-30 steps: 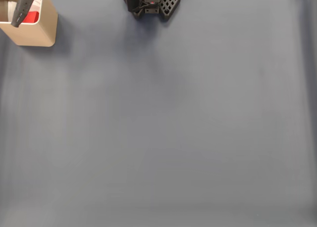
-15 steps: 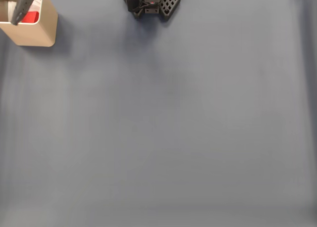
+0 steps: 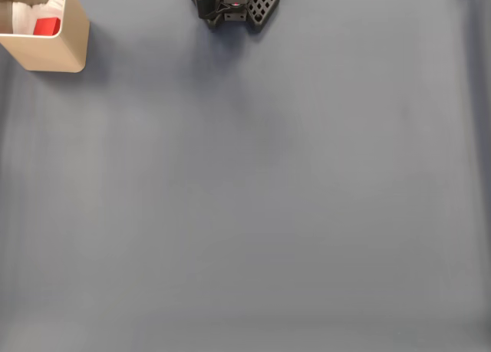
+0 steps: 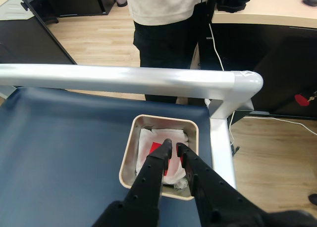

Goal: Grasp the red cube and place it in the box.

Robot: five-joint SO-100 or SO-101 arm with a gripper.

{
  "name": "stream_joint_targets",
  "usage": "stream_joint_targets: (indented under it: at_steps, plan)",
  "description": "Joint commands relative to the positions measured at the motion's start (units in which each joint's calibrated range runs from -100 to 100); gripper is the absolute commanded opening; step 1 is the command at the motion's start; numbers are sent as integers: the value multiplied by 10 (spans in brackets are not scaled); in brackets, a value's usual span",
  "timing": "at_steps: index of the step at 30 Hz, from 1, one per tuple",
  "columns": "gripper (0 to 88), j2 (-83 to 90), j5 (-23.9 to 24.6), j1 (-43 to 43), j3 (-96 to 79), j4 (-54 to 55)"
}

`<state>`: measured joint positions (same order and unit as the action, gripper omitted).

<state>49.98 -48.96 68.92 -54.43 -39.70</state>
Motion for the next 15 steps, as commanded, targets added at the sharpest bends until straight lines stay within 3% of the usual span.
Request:
stream_joint_targets:
  at_steps: [1, 15]
  plan:
    - [0, 11, -4, -22, 16, 10]
    - [0, -15, -14, -196, 53, 10]
